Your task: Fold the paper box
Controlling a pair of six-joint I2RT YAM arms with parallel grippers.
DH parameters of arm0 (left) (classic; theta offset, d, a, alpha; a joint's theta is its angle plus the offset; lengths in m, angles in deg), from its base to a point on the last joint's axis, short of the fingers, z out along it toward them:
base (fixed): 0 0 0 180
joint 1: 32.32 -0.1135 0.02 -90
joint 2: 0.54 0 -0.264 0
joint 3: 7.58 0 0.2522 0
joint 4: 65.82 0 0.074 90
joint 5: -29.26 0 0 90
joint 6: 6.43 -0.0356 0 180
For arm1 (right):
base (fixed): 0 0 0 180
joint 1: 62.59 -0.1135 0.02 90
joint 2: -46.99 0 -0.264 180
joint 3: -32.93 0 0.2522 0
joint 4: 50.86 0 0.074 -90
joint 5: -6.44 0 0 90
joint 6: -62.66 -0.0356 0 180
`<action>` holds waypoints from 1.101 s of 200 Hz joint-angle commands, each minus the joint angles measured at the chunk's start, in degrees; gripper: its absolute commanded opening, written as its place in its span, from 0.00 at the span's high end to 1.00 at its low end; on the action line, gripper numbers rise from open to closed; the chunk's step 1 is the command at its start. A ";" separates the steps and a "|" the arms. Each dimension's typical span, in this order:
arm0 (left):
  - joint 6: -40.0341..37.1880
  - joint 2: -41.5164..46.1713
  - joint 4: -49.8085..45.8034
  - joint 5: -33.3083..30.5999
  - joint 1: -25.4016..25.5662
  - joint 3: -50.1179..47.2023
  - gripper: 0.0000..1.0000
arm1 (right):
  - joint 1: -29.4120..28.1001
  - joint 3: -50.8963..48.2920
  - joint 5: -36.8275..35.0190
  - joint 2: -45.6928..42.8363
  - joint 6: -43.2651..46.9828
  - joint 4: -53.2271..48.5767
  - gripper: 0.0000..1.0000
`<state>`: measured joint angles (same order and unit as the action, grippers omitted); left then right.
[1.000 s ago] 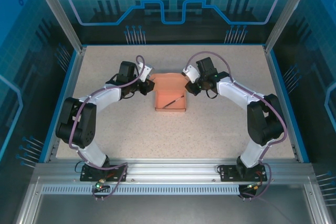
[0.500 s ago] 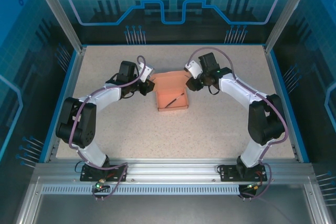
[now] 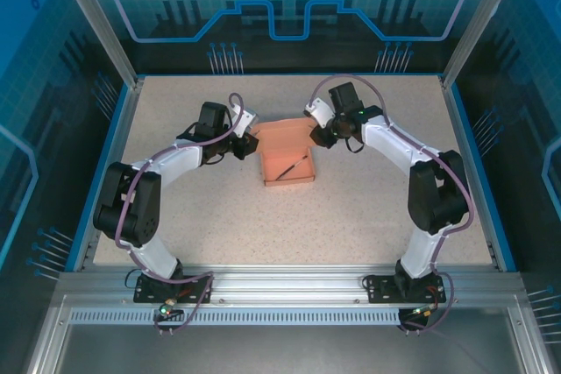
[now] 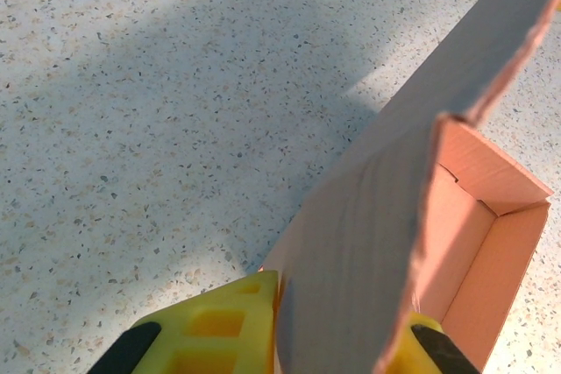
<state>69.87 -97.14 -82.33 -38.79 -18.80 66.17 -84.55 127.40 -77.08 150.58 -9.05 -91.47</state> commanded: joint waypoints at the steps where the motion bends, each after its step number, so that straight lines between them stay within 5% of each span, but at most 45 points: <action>1: -0.62 -0.52 -0.43 1.77 0.28 1.40 0.86 | 0.65 1.87 1.78 1.33 0.61 -1.47 0.76; 129: 0.83 -0.39 0.04 1.52 0.50 1.25 0.86 | 0.29 1.32 2.14 1.23 -0.97 -0.77 0.94; 220: 23.63 3.75 7.53 -16.40 5.01 -2.45 0.88 | -7.75 -1.26 -23.18 -1.77 -27.42 1.10 1.00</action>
<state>82.46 -96.24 -79.20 -48.76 -14.67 65.06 -90.03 126.94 -91.11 150.37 -25.75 -90.29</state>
